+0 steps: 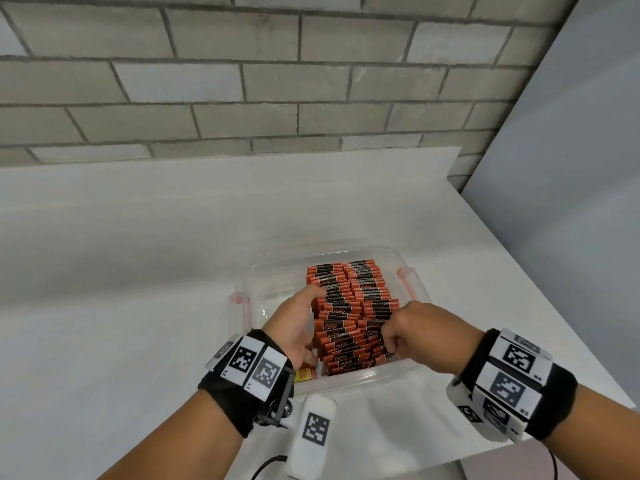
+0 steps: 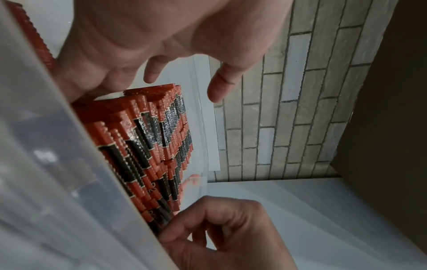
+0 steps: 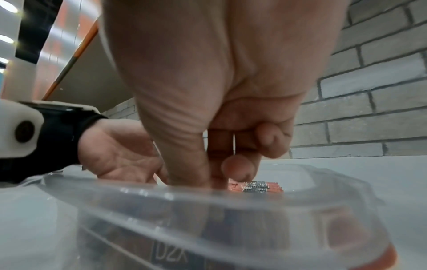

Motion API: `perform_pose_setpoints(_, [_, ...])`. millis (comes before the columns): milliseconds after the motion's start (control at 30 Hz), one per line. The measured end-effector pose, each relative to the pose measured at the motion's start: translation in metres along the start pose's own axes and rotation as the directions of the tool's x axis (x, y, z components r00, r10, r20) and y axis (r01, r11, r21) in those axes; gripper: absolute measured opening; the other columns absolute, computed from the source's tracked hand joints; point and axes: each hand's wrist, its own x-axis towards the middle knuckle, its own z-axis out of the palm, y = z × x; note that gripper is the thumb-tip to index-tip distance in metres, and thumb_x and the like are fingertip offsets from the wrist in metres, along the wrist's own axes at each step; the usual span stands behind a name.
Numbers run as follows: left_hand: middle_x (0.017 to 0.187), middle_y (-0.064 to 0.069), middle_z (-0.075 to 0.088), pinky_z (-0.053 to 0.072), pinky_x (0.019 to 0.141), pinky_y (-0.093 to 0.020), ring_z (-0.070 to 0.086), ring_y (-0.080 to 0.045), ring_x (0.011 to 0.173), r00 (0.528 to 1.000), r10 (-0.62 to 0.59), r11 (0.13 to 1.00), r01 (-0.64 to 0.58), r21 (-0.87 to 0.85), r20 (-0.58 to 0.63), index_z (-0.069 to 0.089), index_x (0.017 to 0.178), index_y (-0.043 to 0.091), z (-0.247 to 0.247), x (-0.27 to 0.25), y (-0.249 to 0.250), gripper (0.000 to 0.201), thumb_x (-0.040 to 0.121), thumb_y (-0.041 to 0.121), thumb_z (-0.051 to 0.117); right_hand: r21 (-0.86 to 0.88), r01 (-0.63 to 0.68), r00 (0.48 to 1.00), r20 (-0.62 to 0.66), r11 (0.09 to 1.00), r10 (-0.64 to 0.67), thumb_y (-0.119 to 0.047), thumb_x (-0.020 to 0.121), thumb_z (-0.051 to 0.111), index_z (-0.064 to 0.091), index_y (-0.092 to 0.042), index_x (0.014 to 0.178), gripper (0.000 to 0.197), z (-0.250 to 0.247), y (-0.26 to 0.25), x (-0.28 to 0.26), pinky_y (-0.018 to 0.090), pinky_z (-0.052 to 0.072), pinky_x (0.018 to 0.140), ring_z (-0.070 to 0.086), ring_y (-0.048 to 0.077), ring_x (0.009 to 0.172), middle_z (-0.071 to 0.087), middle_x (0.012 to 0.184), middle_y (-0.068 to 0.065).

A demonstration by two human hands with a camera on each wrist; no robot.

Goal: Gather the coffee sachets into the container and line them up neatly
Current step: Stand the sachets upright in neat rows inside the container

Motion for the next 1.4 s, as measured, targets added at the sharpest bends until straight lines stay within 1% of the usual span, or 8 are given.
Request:
perform_pose_setpoints(300, [0.089, -0.004, 0.048, 0.025, 0.106, -0.066, 0.047, -0.045, 0.118, 1.000, -0.028, 0.999, 0.028, -0.039, -0.005, 0.047, 0.084, 0.023, -0.007, 0.007, -0.002, 0.012, 0.092, 0.030, 0.052, -0.051, -0.016, 0.998, 0.063, 0.999, 0.020, -0.005, 0.084, 0.062, 0.071, -0.016, 0.089, 0.015, -0.003, 0.000, 0.007, 0.020, 0.044, 0.068, 0.062, 0.012, 0.085, 0.069, 0.094, -0.004])
perform_pose_setpoints(567, [0.097, -0.007, 0.049, 0.032, 0.104, -0.061, 0.049, -0.040, 0.116, 1.000, -0.020, 1.000, 0.020, -0.012, -0.020, 0.048, 0.085, 0.022, -0.010, 0.011, -0.005, 0.011, 0.092, 0.031, 0.052, 0.294, -0.101, 0.995, 0.006, 0.950, 0.104, -0.025, 0.085, 0.070, 0.070, -0.021, 0.101, 0.017, -0.008, 0.011, -0.001, 0.011, 0.041, 0.075, 0.056, 0.000, 0.084, 0.063, 0.097, -0.012])
perform_pose_setpoints(667, [0.083, -0.009, 0.057, 0.046, 0.074, -0.038, 0.053, -0.025, 0.081, 0.999, 0.002, 1.000, -0.003, -0.008, -0.045, 0.047, 0.079, 0.018, -0.009, 0.010, -0.004, 0.017, 0.094, 0.028, 0.050, 0.518, -0.223, 0.900, -0.217, 0.826, 0.379, -0.033, 0.087, 0.065, 0.053, -0.023, 0.129, 0.044, -0.012, 0.007, 0.000, 0.017, 0.038, 0.086, 0.051, 0.005, 0.105, 0.052, 0.123, -0.007])
perform_pose_setpoints(800, [0.037, 0.001, 0.057, 0.041, 0.059, -0.032, 0.050, -0.020, 0.069, 1.000, 0.007, 1.000, -0.008, -0.014, -0.025, 0.045, 0.076, 0.013, -0.004, 0.009, -0.003, 0.023, 0.096, 0.025, 0.046, 0.844, -0.291, 0.823, -0.019, 0.450, 0.567, -0.044, 0.088, 0.060, 0.033, -0.017, 0.144, 0.068, -0.006, 0.002, 0.012, 0.035, 0.038, 0.105, 0.045, 0.020, 0.128, 0.042, 0.145, 0.005])
perform_pose_setpoints(967, [0.089, -0.012, 0.060, 0.045, 0.061, -0.035, 0.059, -0.025, 0.081, 0.999, -0.042, 0.998, 0.043, -0.034, 0.032, 0.049, 0.082, 0.010, -0.005, 0.017, -0.006, 0.022, 0.093, 0.029, 0.051, 0.931, -0.305, 0.823, 0.152, 0.201, 0.547, -0.067, 0.086, 0.044, 0.026, -0.017, 0.149, 0.082, 0.004, 0.004, 0.025, 0.042, 0.027, 0.114, 0.035, 0.022, 0.137, 0.026, 0.155, -0.005])
perform_pose_setpoints(1167, [0.084, -0.012, 0.065, 0.045, 0.062, -0.033, 0.062, -0.025, 0.080, 0.996, -0.055, 0.997, 0.059, -0.056, 0.076, 0.056, 0.084, 0.005, -0.005, 0.024, -0.009, 0.030, 0.093, 0.033, 0.049, 0.961, -0.260, 0.821, 0.171, 0.090, 0.544, -0.053, 0.093, 0.045, 0.033, -0.017, 0.144, 0.063, 0.001, 0.002, 0.028, 0.034, 0.035, 0.104, 0.056, 0.017, 0.108, 0.063, 0.110, -0.004])
perform_pose_setpoints(1267, [0.085, -0.014, 0.063, 0.045, 0.063, -0.035, 0.060, -0.026, 0.081, 0.995, -0.057, 0.995, 0.064, -0.081, 0.086, 0.054, 0.083, 0.006, -0.007, 0.024, -0.007, 0.029, 0.094, 0.032, 0.049, 0.960, -0.263, 0.833, 0.178, 0.092, 0.524, -0.049, 0.095, 0.046, 0.050, -0.016, 0.128, 0.047, 0.002, 0.002, 0.025, 0.038, 0.035, 0.110, 0.058, 0.017, 0.110, 0.062, 0.122, -0.001])
perform_pose_setpoints(1400, [0.082, -0.011, 0.059, 0.045, 0.064, -0.033, 0.058, -0.024, 0.078, 0.995, -0.029, 0.997, 0.036, -0.075, 0.092, 0.050, 0.078, 0.010, -0.008, 0.026, -0.006, 0.026, 0.095, 0.029, 0.048, 0.936, -0.327, 0.808, 0.204, 0.134, 0.553, -0.053, 0.093, 0.046, 0.042, -0.012, 0.139, 0.062, 0.003, 0.004, 0.025, 0.043, 0.027, 0.115, 0.041, 0.024, 0.133, 0.041, 0.147, 0.003])
